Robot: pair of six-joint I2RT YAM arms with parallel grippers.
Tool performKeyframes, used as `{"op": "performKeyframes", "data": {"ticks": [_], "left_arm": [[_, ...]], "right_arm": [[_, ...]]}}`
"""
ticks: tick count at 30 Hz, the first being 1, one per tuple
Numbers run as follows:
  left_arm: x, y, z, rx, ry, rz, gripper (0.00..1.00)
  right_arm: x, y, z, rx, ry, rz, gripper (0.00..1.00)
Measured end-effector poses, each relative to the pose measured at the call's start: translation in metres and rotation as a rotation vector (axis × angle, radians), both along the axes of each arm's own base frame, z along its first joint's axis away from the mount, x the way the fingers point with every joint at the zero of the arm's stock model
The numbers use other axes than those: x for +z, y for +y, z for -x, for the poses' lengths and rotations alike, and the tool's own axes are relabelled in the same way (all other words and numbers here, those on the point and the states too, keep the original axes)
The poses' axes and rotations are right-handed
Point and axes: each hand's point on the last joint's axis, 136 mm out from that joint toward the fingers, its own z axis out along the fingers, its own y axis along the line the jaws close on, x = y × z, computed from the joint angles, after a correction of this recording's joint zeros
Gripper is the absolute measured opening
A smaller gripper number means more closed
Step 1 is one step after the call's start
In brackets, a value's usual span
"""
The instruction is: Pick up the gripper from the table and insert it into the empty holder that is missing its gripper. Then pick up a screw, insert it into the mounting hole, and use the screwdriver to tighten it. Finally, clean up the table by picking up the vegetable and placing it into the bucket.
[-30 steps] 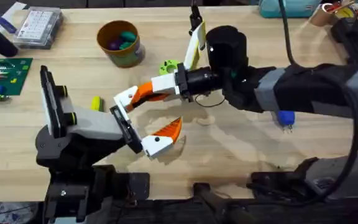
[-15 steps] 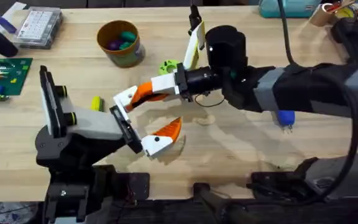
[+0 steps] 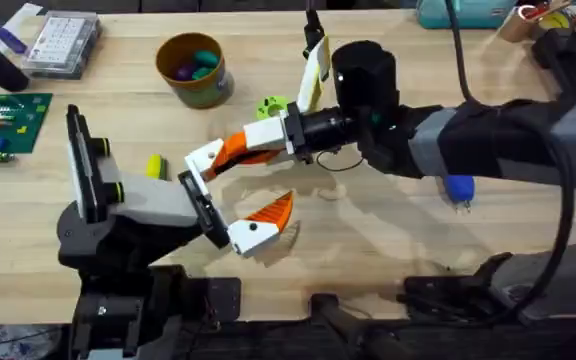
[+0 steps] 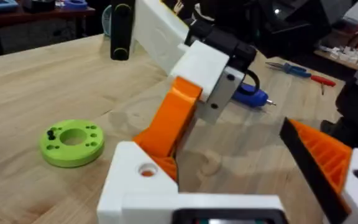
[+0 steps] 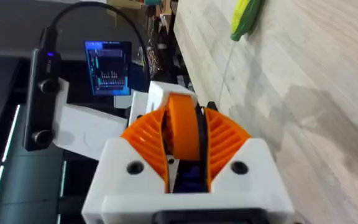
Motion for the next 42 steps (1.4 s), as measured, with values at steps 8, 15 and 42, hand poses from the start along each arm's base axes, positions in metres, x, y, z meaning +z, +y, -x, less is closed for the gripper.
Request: {"op": "performKeyframes", "data": {"ticks": [8,15,42], "left_arm": [[0.0,-0.002,0.004,-0.024,-0.002,0.0,0.988],[0.0,-0.01,0.017,-0.108,-0.012,-0.002,0.988],[0.0,-0.012,0.02,-0.133,-0.014,-0.001,0.986]], "right_arm": [[-0.001,-0.003,0.002,0.024,0.017,-0.004,0.34],[0.001,-0.006,0.003,0.04,0.02,-0.011,0.987],[0.015,-0.058,0.017,0.027,0.029,0.089,0.996]]}}
